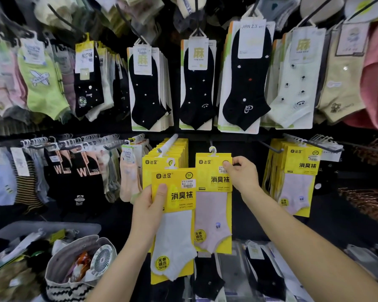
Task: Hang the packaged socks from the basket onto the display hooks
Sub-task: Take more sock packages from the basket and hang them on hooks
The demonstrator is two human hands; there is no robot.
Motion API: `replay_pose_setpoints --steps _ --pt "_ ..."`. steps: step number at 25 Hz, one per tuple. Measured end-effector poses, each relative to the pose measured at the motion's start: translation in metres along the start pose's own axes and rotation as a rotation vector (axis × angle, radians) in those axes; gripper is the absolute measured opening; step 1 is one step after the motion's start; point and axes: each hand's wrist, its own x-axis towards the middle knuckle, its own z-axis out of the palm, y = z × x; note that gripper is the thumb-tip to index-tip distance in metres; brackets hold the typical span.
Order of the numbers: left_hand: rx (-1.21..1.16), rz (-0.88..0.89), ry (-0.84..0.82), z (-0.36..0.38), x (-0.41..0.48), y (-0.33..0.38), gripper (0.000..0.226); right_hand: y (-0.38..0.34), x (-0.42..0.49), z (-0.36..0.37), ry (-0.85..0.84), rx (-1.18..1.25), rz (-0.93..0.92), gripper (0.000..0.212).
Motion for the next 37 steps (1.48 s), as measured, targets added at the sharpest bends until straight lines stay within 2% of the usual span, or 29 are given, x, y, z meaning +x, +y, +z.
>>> replay_pose_setpoints --steps 3,5,6,9,11,15,16,19,27,30,34,37 --pt "-0.040 -0.041 -0.049 0.010 -0.002 0.000 0.027 0.000 -0.003 -0.002 0.031 0.030 0.037 0.014" --pt "-0.095 -0.081 -0.068 0.017 -0.002 -0.001 0.026 -0.002 -0.014 -0.008 0.102 0.096 -0.009 0.020" --pt "-0.118 -0.099 -0.077 0.022 -0.002 -0.001 0.025 -0.005 -0.022 -0.011 0.081 0.144 -0.060 0.017" --pt "-0.120 -0.106 -0.107 0.039 0.000 0.002 0.022 -0.008 -0.050 -0.013 -0.231 0.205 -0.138 0.013" --pt "-0.078 -0.106 -0.147 0.053 0.002 0.005 0.020 -0.006 -0.058 -0.013 -0.312 0.197 -0.115 0.012" --pt "0.044 -0.156 -0.213 0.068 0.000 0.002 0.009 -0.003 -0.045 -0.028 -0.153 0.205 -0.028 0.012" --pt "0.057 -0.165 -0.219 0.068 -0.002 0.000 0.014 -0.004 -0.039 -0.031 -0.133 0.195 -0.017 0.012" --pt "0.086 -0.170 -0.224 0.065 -0.006 -0.005 0.029 -0.009 -0.024 -0.029 -0.124 0.160 -0.026 0.017" --pt "0.130 -0.105 -0.303 0.061 -0.010 -0.019 0.030 -0.003 -0.003 0.000 -0.096 -0.034 -0.011 0.012" --pt "0.149 -0.088 -0.298 0.061 -0.018 -0.024 0.034 0.002 -0.002 -0.001 -0.075 -0.053 -0.007 0.019" --pt "0.195 -0.224 -0.309 0.059 -0.052 -0.048 0.045 0.034 -0.027 -0.020 -0.044 -0.034 0.017 0.020" --pt "0.244 -0.411 -0.364 0.056 -0.103 -0.079 0.056 0.090 -0.074 -0.040 -0.111 -0.045 0.084 0.013"
